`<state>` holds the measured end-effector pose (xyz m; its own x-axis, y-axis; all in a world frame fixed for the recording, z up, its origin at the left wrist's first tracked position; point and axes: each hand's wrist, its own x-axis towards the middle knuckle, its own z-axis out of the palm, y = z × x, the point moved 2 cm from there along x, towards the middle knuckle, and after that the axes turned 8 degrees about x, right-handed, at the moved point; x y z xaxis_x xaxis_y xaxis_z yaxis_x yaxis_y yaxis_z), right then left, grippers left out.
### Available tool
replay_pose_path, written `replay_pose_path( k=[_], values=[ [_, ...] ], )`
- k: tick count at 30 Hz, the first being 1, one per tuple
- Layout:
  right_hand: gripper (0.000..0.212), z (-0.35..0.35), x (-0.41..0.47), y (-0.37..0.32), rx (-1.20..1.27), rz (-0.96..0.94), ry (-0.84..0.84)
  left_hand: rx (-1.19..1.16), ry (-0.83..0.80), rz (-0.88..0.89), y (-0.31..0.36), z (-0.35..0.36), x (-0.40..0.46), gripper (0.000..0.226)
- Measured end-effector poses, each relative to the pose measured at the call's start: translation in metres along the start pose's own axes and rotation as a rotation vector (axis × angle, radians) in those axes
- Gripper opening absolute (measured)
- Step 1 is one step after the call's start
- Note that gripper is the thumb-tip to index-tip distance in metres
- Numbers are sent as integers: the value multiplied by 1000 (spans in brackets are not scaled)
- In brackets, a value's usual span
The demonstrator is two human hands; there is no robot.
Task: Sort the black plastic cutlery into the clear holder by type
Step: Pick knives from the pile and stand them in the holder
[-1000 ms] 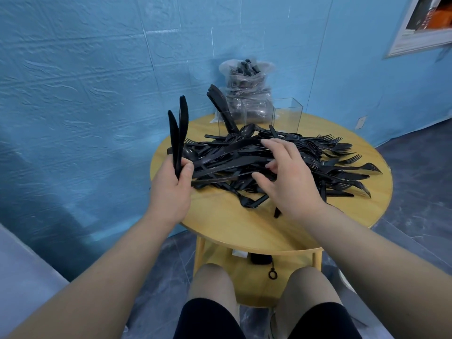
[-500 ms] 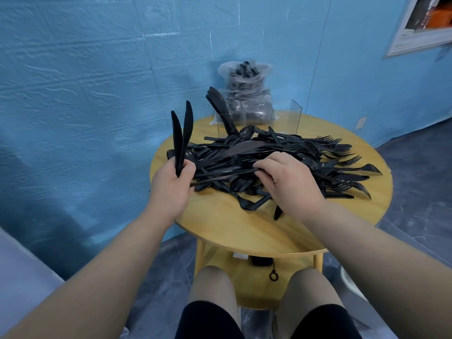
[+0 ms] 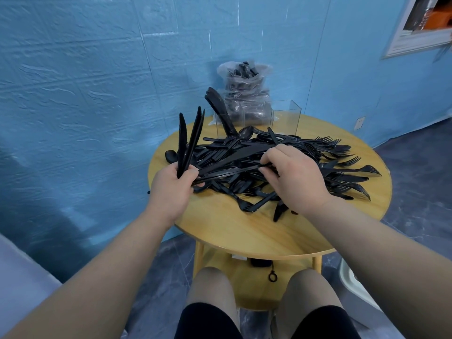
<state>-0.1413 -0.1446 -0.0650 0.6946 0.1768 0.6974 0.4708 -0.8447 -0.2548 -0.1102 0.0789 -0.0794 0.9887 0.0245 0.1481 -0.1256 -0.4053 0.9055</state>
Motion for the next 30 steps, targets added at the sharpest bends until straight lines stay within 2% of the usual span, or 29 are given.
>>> replay_pose_path(
  k=[7,12,16,21,23,27,30],
  values=[
    [12,-2,1,-4,-9,-34,114,100,-46,19,-3,3,3,26],
    [12,-1,0,-1,29,-28,41,111,-81,53,-5,4,3,40],
    [10,0,0,4,58,-36,2,100,-84,56,-5,1,3,29],
    [11,-3,2,3,77,-98,37,90,-144,67,-10,3,2,31],
    [17,-5,3,2,91,-142,55,94,-192,104,-9,4,1,43],
    [24,-8,7,1,85,-177,24,241,-208,170,-1,-2,6,53],
    [25,-11,13,-4,94,-182,-5,356,-309,198,7,-5,9,54]
  ],
)
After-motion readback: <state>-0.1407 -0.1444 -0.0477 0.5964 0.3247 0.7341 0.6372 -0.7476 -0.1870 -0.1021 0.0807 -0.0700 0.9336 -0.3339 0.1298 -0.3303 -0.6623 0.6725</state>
